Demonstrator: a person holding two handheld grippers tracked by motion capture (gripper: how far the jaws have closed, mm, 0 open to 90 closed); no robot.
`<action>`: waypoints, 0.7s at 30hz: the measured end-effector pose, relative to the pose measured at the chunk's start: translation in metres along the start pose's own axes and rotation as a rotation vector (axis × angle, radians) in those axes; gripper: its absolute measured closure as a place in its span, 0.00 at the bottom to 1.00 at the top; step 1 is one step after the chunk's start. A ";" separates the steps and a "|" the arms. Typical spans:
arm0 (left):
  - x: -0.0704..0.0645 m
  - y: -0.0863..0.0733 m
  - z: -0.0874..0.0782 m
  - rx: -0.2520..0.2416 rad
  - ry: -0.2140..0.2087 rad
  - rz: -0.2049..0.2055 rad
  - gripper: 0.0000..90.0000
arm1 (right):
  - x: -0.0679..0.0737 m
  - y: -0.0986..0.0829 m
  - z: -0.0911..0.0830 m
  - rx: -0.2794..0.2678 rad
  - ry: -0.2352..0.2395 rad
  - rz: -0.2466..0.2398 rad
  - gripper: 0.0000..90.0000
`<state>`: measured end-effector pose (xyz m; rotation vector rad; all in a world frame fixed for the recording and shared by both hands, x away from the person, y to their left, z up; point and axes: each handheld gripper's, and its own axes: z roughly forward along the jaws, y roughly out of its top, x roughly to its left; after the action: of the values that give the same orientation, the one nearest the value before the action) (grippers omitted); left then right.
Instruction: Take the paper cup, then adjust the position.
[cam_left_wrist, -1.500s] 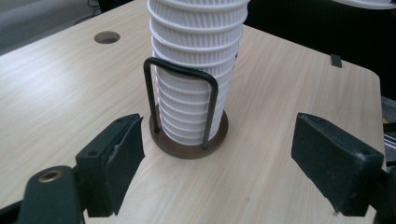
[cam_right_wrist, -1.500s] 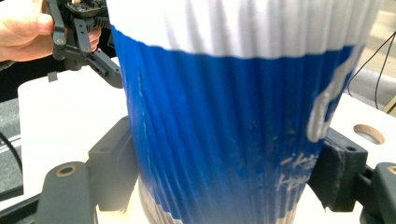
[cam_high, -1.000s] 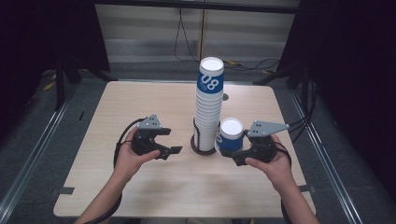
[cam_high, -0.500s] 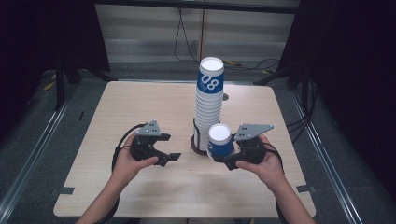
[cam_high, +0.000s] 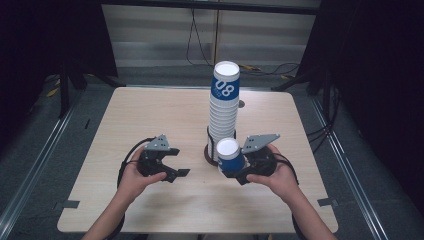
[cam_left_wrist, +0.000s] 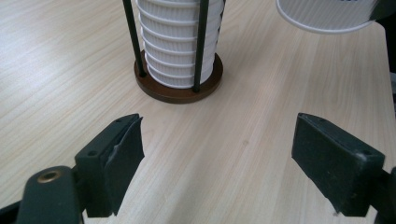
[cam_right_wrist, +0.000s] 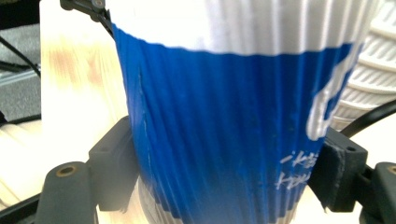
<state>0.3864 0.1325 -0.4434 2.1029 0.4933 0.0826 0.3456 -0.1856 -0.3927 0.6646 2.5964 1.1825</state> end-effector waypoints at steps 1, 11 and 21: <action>0.000 -0.001 0.000 0.003 0.002 0.000 0.18 | 0.000 0.000 0.002 0.006 0.002 -0.004 0.24; -0.003 -0.007 0.000 0.021 -0.012 0.003 0.18 | -0.001 0.006 0.011 0.102 0.025 -0.050 0.24; -0.006 -0.007 -0.003 0.031 -0.016 0.011 0.18 | -0.002 0.011 0.019 0.145 0.042 -0.080 0.24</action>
<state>0.3782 0.1356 -0.4470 2.1351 0.4765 0.0644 0.3577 -0.1672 -0.3971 0.5620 2.7364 1.0027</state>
